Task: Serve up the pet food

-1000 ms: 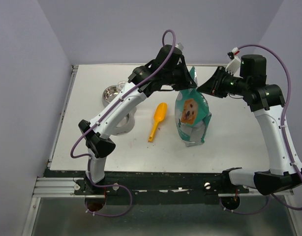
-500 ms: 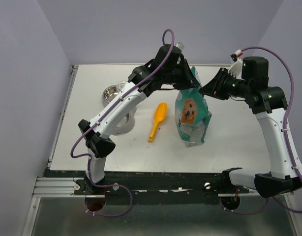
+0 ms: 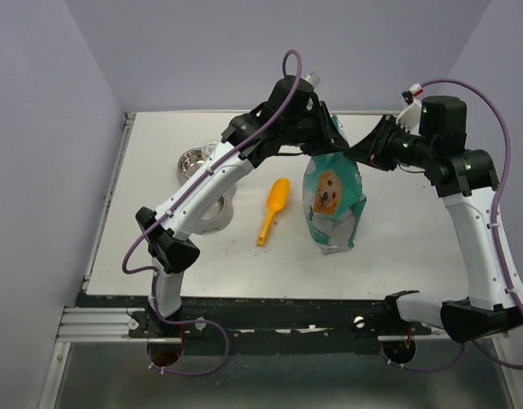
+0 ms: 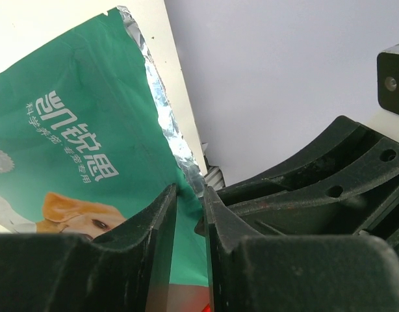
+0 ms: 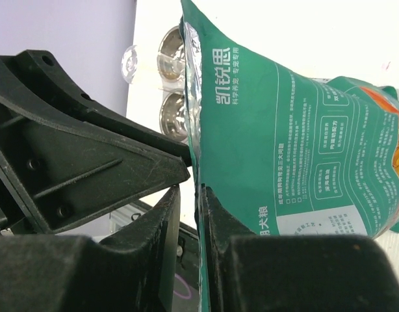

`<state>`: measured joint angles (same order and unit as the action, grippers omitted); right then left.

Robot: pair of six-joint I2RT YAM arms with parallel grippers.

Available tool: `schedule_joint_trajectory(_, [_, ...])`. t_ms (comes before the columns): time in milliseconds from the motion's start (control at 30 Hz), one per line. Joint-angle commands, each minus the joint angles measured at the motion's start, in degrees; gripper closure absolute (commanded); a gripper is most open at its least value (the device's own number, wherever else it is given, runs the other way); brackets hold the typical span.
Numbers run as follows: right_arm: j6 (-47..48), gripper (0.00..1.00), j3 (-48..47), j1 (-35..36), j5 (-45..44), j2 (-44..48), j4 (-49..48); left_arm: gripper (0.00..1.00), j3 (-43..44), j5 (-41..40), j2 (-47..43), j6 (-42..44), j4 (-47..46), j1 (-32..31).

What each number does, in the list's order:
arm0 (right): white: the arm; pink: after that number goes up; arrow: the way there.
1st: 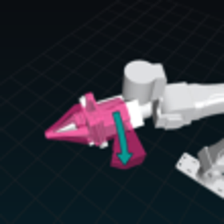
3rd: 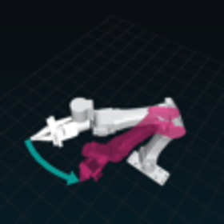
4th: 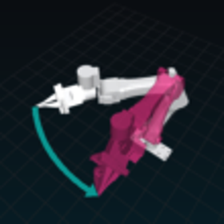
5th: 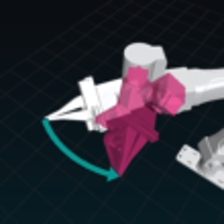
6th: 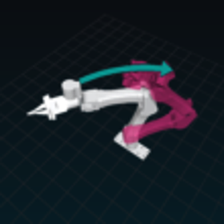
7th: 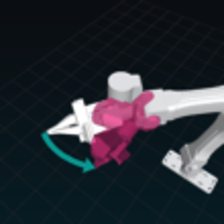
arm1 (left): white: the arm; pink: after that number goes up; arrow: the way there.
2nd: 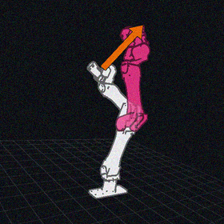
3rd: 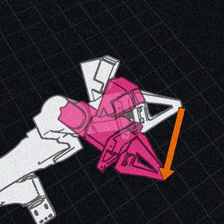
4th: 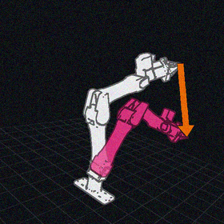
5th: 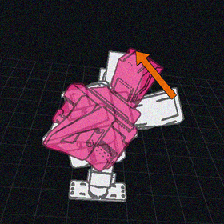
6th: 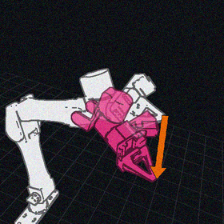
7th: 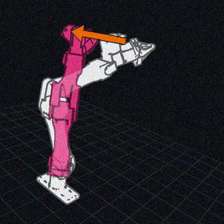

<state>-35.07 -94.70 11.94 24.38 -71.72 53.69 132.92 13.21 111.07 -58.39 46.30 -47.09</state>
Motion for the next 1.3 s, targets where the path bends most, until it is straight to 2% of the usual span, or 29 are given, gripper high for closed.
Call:
schedule_joint_trajectory(0, [0.2,0.73,-3.9,-0.3,-3.3,-0.3,1.2,0.62,-0.3,1.7,-1.7,-0.1,-1.6,0.0])
schedule_joint_trajectory(100, [0.9,0.73,-4.6,-0.6,-2.7,-1.5,1.9,0.57,-0.3,1.8,-1.7,-0.1,-1.7,0.2])
schedule_joint_trajectory(333, [1.0,0.77,-2.9,-0.8,-2.7,-1.5,1.1,0.57,-1.1,1.9,-2.2,-0.1,-1.9,0.8])
schedule_joint_trajectory(400, [1.0,0.79,-2.3,-0.8,-2.8,-1.6,0.7,0.57,-1.9,1.8,-2.6,-0.1,-2.2,0.9])
schedule_joint_trajectory(533, [1.0,0.86,-1.5,-1.0,-2.5,-1.6,0.1,0.66,-2.0,2.1,-2.3,-0.3,-2.4,1.2])
schedule_joint_trajectory(633, [1.2,0.9,-1.2,-1.0,-2.3,-1.5,0.1,0.66,-1.6,2.2,-2.2,-0.2,-2.3,1.2])
schedule_joint_trajectory(967, [2.8,0.89,-2.1,-1.4,-3.9,-1.1,2.1,0.64,-1.8,2.9,-1.8,-0.1,-1.8,1.3])
schedule_joint_trajectory(1267, [3.1,0.84,-1.9,-1.3,-2.8,-1.0,1.6,0.6,-1.6,2.9,-1.6,0.0,-1.7,1.2])
